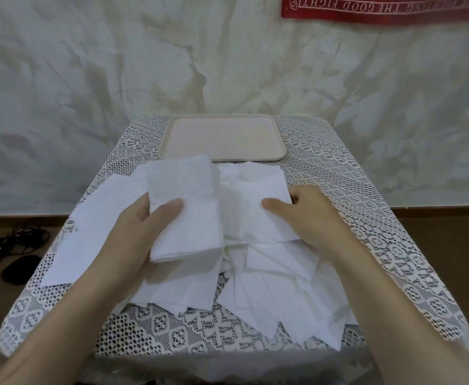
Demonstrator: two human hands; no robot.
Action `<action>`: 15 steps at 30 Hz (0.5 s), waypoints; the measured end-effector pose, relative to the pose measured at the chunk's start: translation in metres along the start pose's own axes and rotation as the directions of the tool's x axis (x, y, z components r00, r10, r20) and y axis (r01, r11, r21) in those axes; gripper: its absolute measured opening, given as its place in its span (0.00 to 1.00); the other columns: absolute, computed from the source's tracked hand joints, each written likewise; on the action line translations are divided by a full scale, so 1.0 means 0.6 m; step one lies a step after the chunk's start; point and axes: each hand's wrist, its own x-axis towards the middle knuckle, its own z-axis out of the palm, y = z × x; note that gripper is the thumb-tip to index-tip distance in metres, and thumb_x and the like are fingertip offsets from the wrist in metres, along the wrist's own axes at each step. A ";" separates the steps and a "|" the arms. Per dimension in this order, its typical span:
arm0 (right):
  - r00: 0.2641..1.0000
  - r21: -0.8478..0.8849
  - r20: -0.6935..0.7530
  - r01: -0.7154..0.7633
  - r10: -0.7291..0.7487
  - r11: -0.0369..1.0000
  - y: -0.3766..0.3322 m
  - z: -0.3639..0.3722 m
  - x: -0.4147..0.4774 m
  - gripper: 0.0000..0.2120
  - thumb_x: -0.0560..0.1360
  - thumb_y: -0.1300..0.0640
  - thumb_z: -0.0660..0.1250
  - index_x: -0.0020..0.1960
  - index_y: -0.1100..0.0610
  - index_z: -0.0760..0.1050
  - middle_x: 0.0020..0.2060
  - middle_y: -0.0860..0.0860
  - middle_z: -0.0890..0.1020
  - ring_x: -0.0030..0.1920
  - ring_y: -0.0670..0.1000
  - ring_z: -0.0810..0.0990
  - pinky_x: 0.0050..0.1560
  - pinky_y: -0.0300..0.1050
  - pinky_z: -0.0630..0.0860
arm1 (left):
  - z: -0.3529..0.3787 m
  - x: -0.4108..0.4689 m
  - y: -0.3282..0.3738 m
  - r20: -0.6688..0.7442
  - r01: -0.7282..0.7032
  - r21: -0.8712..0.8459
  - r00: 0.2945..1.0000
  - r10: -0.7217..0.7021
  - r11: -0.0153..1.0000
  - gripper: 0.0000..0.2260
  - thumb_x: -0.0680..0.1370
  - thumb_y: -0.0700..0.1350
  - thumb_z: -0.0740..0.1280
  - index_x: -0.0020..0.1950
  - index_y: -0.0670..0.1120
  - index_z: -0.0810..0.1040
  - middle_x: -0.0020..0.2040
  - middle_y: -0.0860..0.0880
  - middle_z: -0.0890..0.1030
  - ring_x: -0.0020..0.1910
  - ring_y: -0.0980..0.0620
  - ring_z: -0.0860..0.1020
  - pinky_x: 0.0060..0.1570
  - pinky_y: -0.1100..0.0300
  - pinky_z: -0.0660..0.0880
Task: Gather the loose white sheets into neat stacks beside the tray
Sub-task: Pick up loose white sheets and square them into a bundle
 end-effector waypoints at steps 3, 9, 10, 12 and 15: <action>0.999 0.007 -0.022 0.043 -0.043 0.999 -0.008 0.001 -0.004 0.21 0.66 0.42 0.69 0.47 0.59 0.81 0.42 0.55 0.86 0.45 0.61 0.85 0.47 0.60 0.81 | 0.002 -0.002 0.002 0.000 0.000 0.003 1.000 0.000 1.000 0.16 0.76 0.54 0.69 0.61 0.50 0.83 0.53 0.48 0.89 0.49 0.48 0.87 0.48 0.50 0.80; 0.995 0.265 -0.030 0.096 -0.091 0.960 -0.007 -0.022 -0.002 0.05 0.78 0.60 0.71 0.50 0.52 0.83 0.44 0.47 0.88 0.44 0.48 0.87 0.48 0.48 0.82 | 0.002 -0.004 0.007 -0.004 0.000 -0.009 1.000 0.000 1.000 0.13 0.79 0.51 0.68 0.62 0.50 0.83 0.53 0.49 0.89 0.47 0.51 0.87 0.45 0.52 0.80; 0.996 0.296 -0.015 0.084 -0.083 0.951 -0.006 -0.028 -0.004 0.05 0.79 0.61 0.71 0.49 0.51 0.83 0.43 0.46 0.88 0.43 0.47 0.87 0.46 0.46 0.81 | 0.002 -0.004 0.009 -0.002 -0.002 -0.013 1.000 0.002 1.000 0.14 0.78 0.52 0.68 0.62 0.50 0.83 0.53 0.48 0.89 0.48 0.50 0.87 0.47 0.51 0.80; 0.998 0.300 0.005 0.051 -0.055 0.953 -0.002 -0.033 -0.008 0.04 0.78 0.60 0.71 0.49 0.53 0.84 0.43 0.47 0.88 0.43 0.49 0.87 0.46 0.46 0.81 | 0.001 -0.005 0.011 0.000 -0.007 -0.024 1.000 0.007 1.000 0.14 0.78 0.52 0.68 0.62 0.50 0.83 0.54 0.48 0.88 0.49 0.50 0.87 0.49 0.50 0.80; 1.000 0.223 -0.006 -0.006 0.008 0.975 0.004 -0.022 -0.010 0.02 0.77 0.55 0.73 0.47 0.53 0.84 0.42 0.50 0.88 0.46 0.55 0.87 0.50 0.53 0.81 | 0.000 -0.005 0.013 0.008 -0.007 -0.028 1.000 0.008 1.000 0.15 0.78 0.52 0.68 0.62 0.50 0.83 0.54 0.49 0.89 0.49 0.50 0.87 0.49 0.51 0.80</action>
